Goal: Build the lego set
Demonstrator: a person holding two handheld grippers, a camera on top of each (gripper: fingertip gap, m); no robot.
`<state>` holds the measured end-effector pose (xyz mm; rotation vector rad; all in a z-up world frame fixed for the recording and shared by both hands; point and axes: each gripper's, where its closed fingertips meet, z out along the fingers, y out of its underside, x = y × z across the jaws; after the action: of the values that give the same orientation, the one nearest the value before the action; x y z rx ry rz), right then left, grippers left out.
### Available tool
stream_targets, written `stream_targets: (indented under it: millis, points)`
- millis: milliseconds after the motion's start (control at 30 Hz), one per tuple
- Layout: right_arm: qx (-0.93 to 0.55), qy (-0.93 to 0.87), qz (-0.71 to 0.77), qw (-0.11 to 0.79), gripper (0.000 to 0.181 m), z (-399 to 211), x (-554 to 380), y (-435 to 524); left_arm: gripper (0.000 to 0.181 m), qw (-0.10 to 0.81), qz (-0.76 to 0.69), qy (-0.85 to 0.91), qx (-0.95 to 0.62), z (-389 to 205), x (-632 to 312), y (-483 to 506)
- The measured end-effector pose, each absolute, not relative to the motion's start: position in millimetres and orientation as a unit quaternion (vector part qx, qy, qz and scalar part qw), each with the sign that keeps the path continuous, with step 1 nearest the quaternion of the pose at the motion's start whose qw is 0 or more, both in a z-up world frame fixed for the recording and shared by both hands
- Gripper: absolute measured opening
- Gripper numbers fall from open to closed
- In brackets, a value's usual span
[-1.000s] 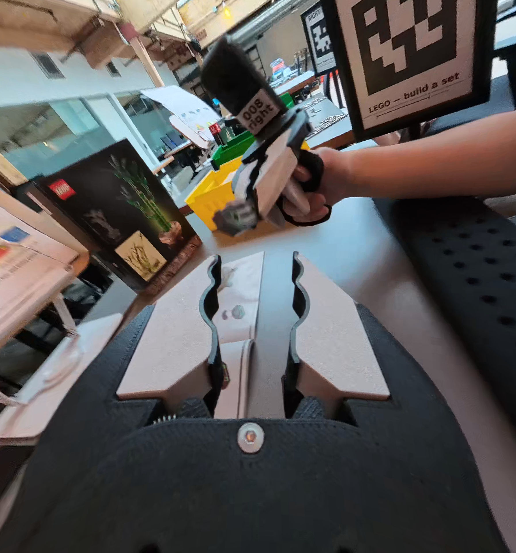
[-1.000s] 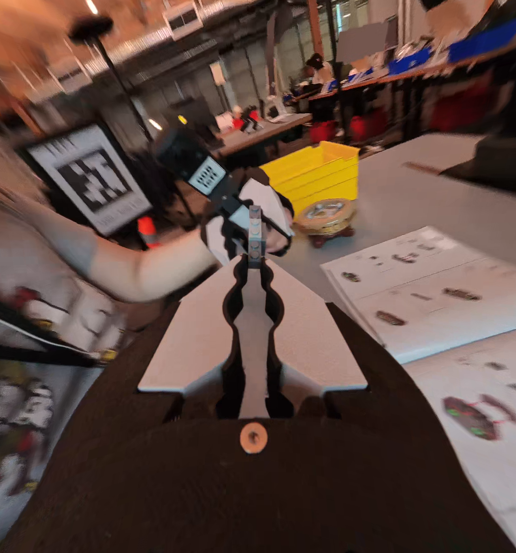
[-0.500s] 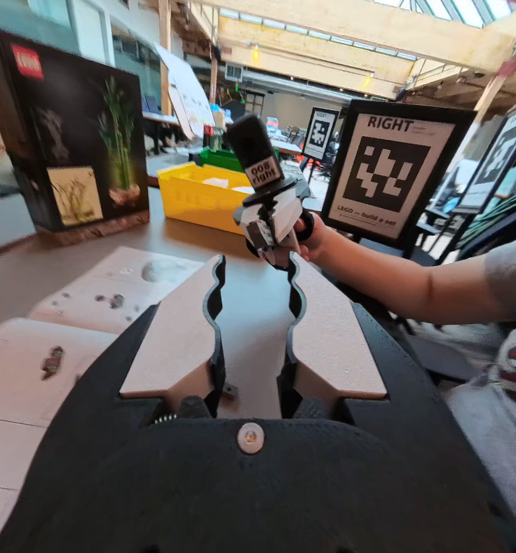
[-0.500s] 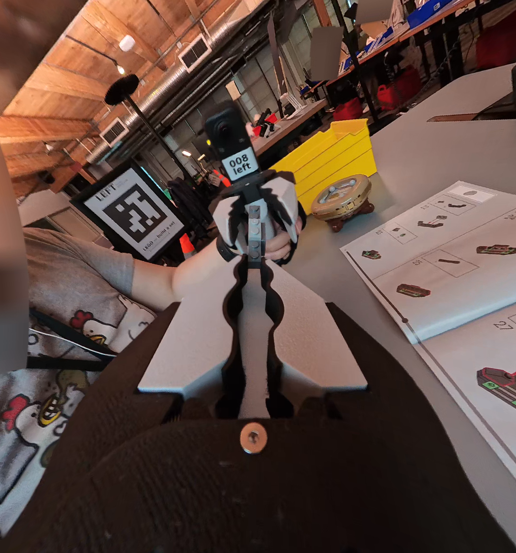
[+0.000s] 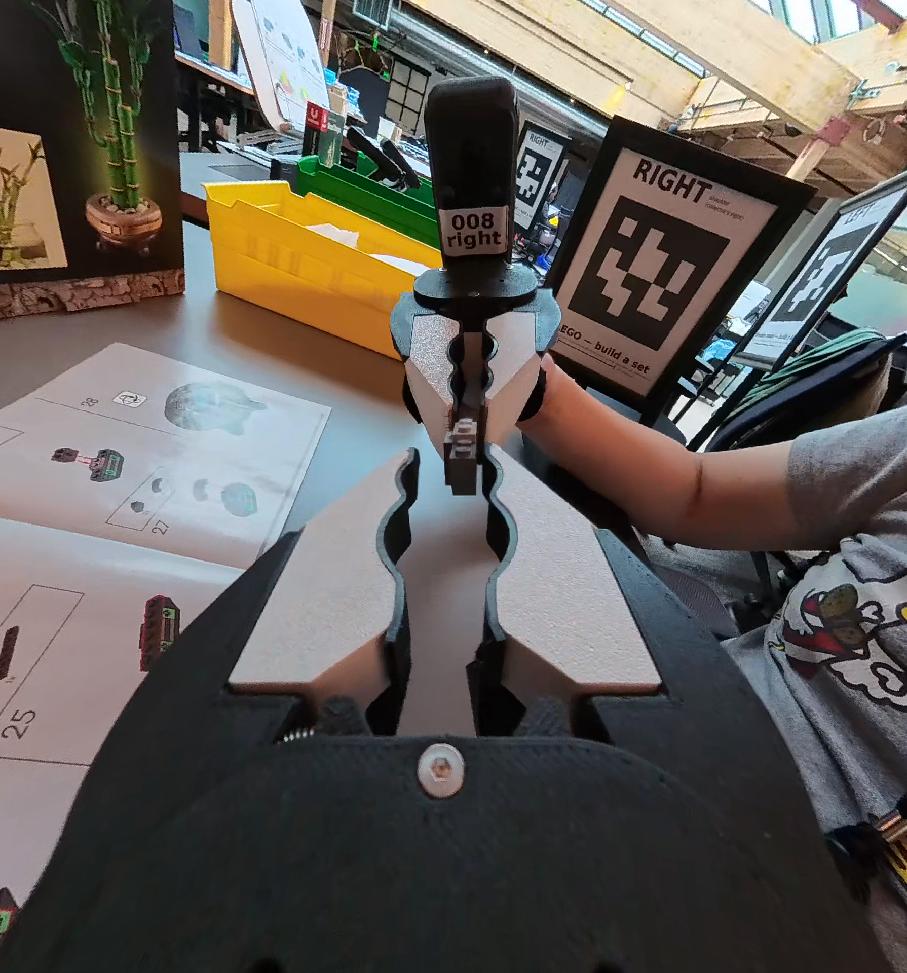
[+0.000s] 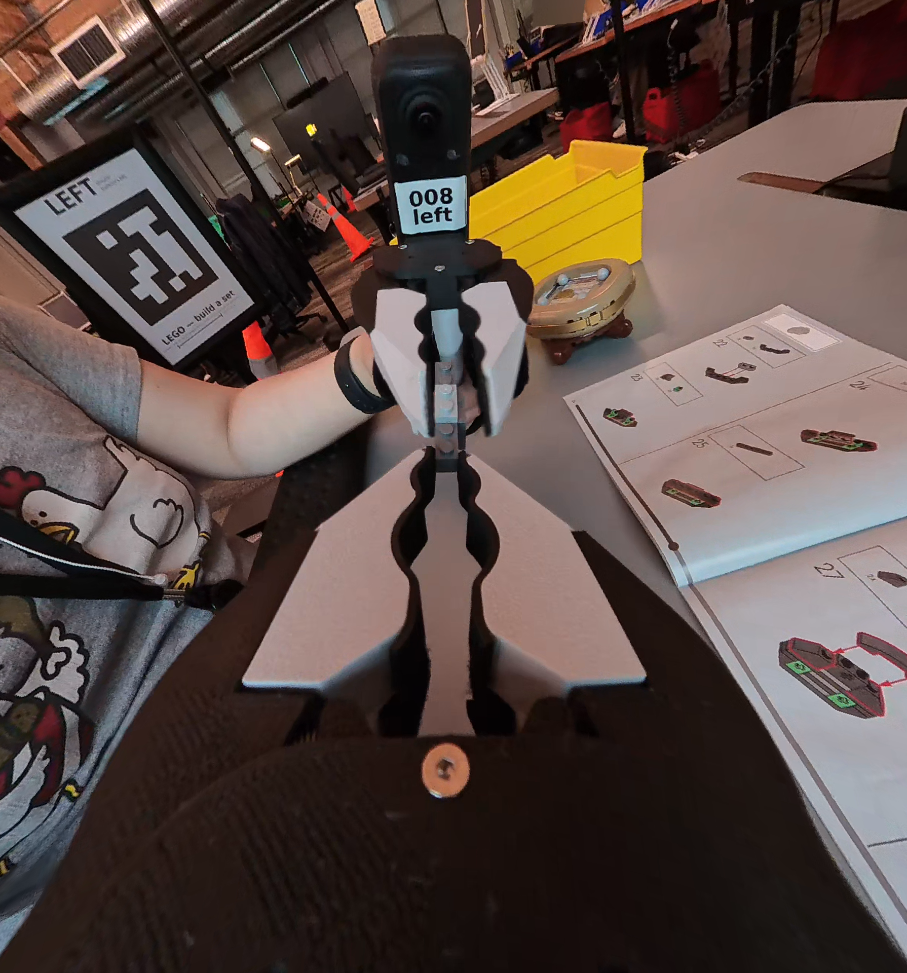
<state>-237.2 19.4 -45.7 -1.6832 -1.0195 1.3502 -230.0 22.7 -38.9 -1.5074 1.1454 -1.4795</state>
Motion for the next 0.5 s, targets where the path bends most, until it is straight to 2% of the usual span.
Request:
stream_targets:
  millis: [67, 133, 200, 233, 333, 400, 500]
  points:
    - [-0.659, -0.401, 0.517, 0.370, 0.007, -48, -237, 20, 0.009, 0.364, -0.564, 0.464, -0.578, -41, -230, 19]
    - [-0.661, -0.398, 0.503, 0.390, 0.010, -48, -236, 26, 0.009, 0.394, -0.530, 0.481, -0.576, -43, -230, 23]
    - [-0.664, -0.399, 0.474, 0.420, 0.038, -47, -230, 34, 0.009, 0.419, -0.496, 0.493, -0.580, -45, -233, 29]
    - [-0.666, -0.400, 0.449, 0.441, 0.040, -46, -224, 40, 0.009, 0.427, -0.481, 0.498, -0.582, -47, -236, 32]
    - [-0.670, -0.391, 0.370, 0.511, 0.041, -39, -197, 61, 0.009, 0.477, -0.434, 0.471, -0.602, -44, -255, 60]
    - [-0.693, -0.354, 0.308, 0.548, 0.033, -40, -171, 83, 0.009, 0.526, -0.416, 0.422, -0.610, -32, -274, 83]
    - [-0.736, -0.262, 0.279, 0.558, 0.029, -48, -136, 110, 0.008, 0.585, -0.396, 0.359, -0.609, -15, -302, 107]
